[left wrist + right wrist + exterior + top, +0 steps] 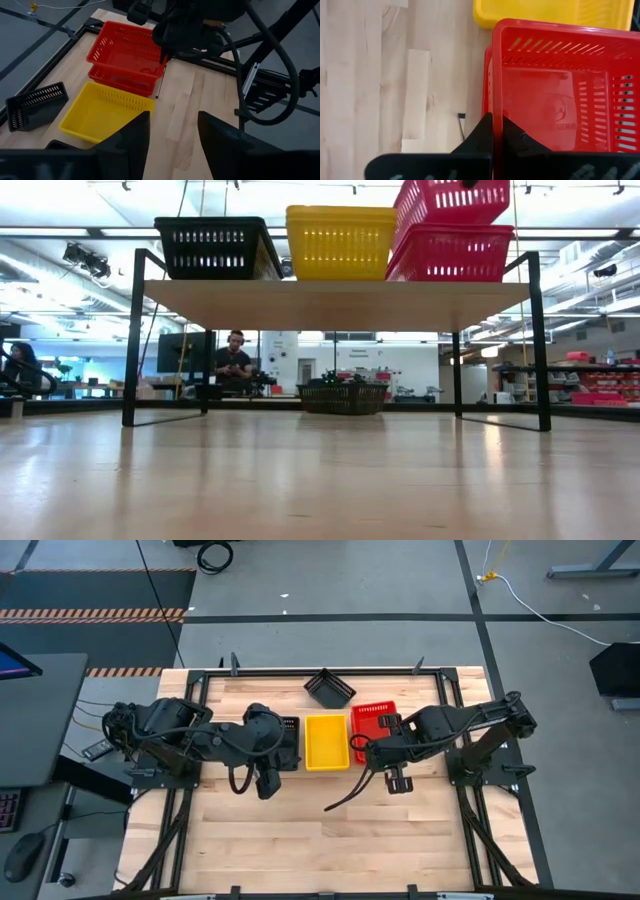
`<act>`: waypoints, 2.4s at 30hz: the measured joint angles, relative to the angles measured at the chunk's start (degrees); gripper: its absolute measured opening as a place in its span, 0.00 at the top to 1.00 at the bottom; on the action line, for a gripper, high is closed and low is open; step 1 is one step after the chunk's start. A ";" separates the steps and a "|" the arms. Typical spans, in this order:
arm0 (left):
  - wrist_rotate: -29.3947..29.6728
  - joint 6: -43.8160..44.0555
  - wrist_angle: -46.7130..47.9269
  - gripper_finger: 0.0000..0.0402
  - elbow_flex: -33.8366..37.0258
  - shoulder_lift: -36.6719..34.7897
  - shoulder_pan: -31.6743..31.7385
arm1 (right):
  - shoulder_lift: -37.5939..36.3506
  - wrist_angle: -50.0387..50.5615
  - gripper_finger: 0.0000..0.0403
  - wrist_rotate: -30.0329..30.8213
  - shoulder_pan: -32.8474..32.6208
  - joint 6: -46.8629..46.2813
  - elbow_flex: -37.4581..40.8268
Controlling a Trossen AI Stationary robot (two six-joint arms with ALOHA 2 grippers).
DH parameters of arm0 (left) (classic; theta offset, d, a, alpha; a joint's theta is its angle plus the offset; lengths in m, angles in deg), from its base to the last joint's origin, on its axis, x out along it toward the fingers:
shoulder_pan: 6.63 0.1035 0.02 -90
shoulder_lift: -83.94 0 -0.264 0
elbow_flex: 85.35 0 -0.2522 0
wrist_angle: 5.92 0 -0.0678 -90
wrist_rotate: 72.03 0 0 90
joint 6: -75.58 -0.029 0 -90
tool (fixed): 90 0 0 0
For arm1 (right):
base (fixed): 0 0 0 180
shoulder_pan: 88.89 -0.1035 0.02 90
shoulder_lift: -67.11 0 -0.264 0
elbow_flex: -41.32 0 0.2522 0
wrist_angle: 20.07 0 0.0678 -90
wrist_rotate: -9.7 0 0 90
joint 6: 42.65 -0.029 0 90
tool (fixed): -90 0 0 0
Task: Stack baskets on shelf by color
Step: Stack the red basket on the stacked red baskets on the shelf
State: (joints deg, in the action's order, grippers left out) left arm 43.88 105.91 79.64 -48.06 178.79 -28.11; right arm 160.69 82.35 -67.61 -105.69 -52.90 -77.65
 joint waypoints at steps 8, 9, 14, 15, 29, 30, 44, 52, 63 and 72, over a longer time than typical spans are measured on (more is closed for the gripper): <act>0.00 -1.44 -0.02 0.57 0.00 0.02 0.00 | 0.00 -3.21 0.98 -0.52 0.01 -0.12 1.43; 0.00 -1.46 -0.02 0.57 0.00 0.02 0.00 | 0.00 -3.70 0.98 -0.50 0.02 -0.12 1.74; 0.00 -1.49 -0.02 0.57 0.02 0.02 0.02 | 0.02 -5.06 0.98 -0.57 0.01 -0.14 3.22; 0.00 -1.49 -0.03 0.57 0.02 0.02 0.00 | 0.02 -5.32 0.98 -0.57 0.02 -0.16 3.53; 0.00 -1.44 -0.09 0.57 0.02 0.02 0.01 | 0.04 -6.92 0.98 0.13 0.13 -0.77 4.55; 0.00 -1.44 -0.09 0.57 0.02 0.02 0.02 | 0.06 -7.13 0.98 0.13 0.13 -0.76 4.55; -0.02 -1.05 -0.09 0.57 0.02 0.02 -0.02 | 0.04 -10.56 0.86 0.75 0.17 -0.46 4.55; -0.02 -1.07 -0.07 0.57 0.02 0.02 -0.02 | 0.04 -9.83 0.72 0.73 0.78 -2.19 4.55; -0.02 -1.13 -0.04 0.57 0.02 0.02 -0.02 | 0.07 -6.04 0.75 3.39 1.56 -4.18 4.55; -0.02 -1.64 -0.04 0.57 0.02 0.02 -0.02 | 0.09 -6.81 0.91 3.55 1.53 -5.00 4.53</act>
State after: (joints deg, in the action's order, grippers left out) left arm 43.86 104.27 79.59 -48.03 178.81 -28.13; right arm 160.78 75.54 -64.06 -104.16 -57.91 -73.12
